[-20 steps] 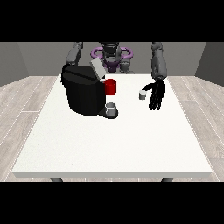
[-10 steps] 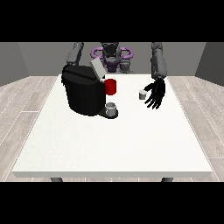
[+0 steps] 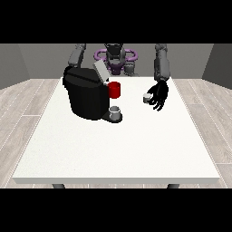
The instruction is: Insert the coffee pod into the coffee machine and close the lid
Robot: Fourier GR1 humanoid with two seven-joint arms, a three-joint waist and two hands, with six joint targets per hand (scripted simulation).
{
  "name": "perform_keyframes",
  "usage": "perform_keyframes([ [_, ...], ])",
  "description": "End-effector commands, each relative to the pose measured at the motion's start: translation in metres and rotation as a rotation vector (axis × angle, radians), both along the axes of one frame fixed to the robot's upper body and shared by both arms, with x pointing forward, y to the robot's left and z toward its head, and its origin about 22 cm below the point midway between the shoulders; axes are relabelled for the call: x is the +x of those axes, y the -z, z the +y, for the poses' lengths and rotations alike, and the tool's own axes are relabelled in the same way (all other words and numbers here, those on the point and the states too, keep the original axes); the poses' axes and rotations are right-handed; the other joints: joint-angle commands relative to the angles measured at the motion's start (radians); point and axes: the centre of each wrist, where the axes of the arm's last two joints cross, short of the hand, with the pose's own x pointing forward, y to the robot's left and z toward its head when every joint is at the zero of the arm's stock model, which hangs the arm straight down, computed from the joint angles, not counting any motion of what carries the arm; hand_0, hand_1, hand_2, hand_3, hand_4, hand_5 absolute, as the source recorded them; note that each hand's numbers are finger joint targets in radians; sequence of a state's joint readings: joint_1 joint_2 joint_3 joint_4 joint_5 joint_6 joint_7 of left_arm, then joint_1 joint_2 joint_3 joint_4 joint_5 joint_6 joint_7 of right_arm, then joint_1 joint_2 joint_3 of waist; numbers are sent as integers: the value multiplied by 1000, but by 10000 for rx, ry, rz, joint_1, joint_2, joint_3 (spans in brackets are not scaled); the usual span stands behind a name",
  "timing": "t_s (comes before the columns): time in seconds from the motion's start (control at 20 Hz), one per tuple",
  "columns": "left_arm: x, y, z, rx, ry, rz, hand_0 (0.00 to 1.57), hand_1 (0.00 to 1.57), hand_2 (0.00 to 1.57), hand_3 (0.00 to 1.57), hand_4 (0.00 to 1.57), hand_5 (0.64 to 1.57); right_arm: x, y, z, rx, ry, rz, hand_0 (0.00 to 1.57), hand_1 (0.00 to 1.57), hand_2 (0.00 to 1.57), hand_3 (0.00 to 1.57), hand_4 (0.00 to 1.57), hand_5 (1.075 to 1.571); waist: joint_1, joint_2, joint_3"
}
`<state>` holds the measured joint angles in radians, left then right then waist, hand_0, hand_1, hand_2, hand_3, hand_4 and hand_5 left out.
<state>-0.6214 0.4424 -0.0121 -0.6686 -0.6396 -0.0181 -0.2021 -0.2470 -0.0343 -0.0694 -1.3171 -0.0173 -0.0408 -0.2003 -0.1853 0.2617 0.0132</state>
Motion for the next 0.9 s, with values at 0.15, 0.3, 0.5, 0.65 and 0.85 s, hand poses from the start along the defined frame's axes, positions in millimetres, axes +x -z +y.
perform_keyframes([
  [0.15, -2, 26, -42, -262, 979, 746, 1190, 1190, 1280, 1183, 234, 1571, 4, 12, 0, 227, 646, 370, 0, 0, 0, 0, 409, 1571, 400, -287, -131],
  [0.3, -2, 20, -15, -230, 859, -49, 1332, 1332, 1392, 1312, 619, 1571, -8, 19, 5, 218, 358, 235, 0, 0, 0, 0, 397, 1571, 143, -130, -136],
  [0.5, 1, 24, -39, -976, 1524, -23, 1479, 1479, 1467, 1382, 702, 1571, -17, 35, -14, 276, 366, 700, 0, 0, 0, 0, 314, 1571, 206, -598, -133],
  [0.65, -5, 32, -21, -970, 1191, -180, 1208, 1208, 1317, 1330, 680, 1571, -17, 21, -6, 359, 92, 717, 0, 0, 0, 0, 280, 1571, 48, -800, -138],
  [0.85, 26, -13, -52, -1809, 1787, -431, 1426, 1426, 1419, 1297, 590, 1571, 6, 27, -8, 317, 841, 560, 0, 0, 0, 0, 283, 1571, 771, -625, -131],
])
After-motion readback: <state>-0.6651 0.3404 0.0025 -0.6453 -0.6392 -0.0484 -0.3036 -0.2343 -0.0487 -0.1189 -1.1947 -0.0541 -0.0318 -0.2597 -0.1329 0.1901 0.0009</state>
